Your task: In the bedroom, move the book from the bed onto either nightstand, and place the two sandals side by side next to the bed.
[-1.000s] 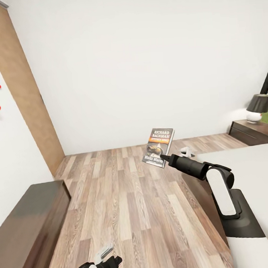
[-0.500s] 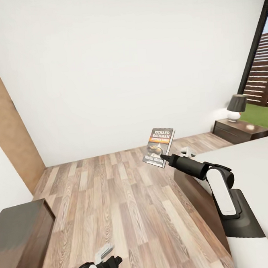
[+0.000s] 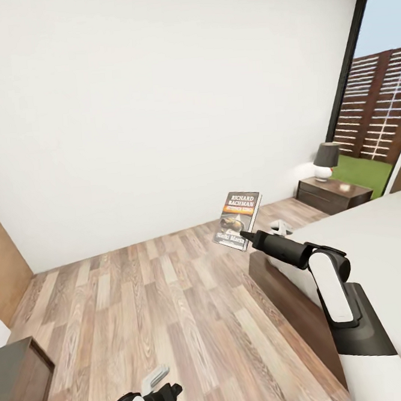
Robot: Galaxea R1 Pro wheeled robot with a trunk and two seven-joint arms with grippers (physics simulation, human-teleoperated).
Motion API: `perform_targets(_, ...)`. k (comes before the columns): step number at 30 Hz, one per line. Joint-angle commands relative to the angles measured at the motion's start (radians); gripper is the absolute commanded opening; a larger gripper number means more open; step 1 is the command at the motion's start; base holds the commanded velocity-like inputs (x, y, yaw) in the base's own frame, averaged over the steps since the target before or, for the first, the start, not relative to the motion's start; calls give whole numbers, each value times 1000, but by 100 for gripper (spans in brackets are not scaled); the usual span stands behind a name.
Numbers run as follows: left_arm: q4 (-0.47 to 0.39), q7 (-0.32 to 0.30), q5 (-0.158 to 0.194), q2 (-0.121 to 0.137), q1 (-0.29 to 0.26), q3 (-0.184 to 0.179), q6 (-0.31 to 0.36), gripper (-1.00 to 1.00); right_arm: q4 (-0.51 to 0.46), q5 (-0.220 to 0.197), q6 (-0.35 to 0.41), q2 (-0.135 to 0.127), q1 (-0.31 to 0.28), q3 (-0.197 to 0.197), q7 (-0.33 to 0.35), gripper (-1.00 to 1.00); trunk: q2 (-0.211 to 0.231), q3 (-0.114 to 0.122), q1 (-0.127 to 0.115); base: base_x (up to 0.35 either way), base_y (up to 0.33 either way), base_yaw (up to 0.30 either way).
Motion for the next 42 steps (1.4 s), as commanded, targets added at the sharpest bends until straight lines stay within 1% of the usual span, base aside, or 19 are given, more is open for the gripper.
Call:
perform_targets(1, -2, 9, 10, 2, -1, -5, 0, 100, 0, 1, 5, 1, -1, -1, 8, -100, -1, -1, 1, 291, 207, -257)
perform_targets(28, -2, 9, 10, 2, -1, -6, 0, 100, 0, 1, 6, 0, -1, -1, 8, -100, -1, 10, 1, 270, 215, -257)
perform_targets(42, -2, 9, 10, 2, -1, -6, 0, 100, 8, 0, 6, -1, -3, -9, 8, -100, -1, 2, 1, 261, 220, -231)
